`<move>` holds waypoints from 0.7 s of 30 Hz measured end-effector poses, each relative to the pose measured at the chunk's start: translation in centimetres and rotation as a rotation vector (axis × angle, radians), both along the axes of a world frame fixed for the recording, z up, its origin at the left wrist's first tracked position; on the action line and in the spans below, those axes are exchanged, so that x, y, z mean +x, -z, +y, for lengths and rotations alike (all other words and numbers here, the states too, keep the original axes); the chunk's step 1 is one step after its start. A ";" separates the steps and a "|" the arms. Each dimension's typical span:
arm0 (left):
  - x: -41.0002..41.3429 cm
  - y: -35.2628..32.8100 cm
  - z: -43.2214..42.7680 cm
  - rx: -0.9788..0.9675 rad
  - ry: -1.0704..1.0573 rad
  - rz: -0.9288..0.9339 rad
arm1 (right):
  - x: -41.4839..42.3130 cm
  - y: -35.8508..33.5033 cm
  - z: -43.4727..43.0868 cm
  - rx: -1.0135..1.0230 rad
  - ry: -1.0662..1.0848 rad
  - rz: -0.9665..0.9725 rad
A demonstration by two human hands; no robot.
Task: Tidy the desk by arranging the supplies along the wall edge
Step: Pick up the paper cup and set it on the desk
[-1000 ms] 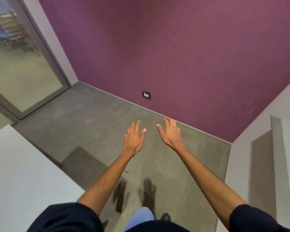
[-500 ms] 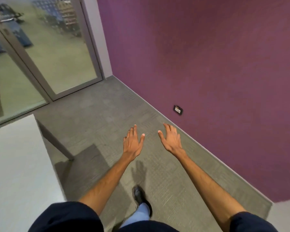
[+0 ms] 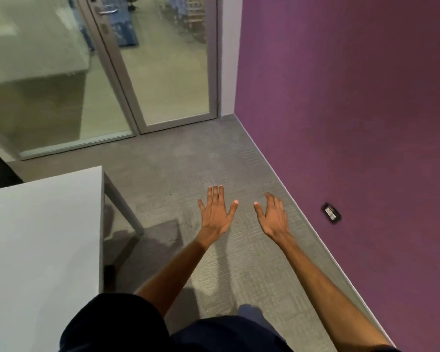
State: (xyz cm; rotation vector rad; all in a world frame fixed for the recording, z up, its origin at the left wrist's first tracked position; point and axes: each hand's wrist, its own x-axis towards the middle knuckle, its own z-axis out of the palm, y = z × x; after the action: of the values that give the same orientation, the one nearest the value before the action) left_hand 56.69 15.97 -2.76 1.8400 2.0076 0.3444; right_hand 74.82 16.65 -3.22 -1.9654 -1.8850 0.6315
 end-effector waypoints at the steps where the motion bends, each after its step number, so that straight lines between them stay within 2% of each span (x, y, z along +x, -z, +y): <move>1: -0.6 0.2 1.0 -0.010 -0.025 -0.003 | -0.5 0.2 1.6 -0.008 -0.014 0.006; 11: -5.8 2.3 16.6 -0.035 -0.272 0.026 | -7.5 2.0 21.5 -0.044 -0.242 0.012; 17: -8.4 -0.8 26.9 0.021 -0.357 0.066 | -12.1 -0.7 33.1 0.010 -0.351 0.055; 21: -10.6 -2.0 31.1 0.048 -0.423 0.075 | -14.5 -1.8 38.5 -0.041 -0.402 0.080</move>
State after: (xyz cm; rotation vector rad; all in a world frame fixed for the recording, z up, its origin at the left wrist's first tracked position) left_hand 46.05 47.06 -0.76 1.4600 2.4562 0.4485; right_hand 60.34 55.16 -1.45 -1.5634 -2.2497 0.8495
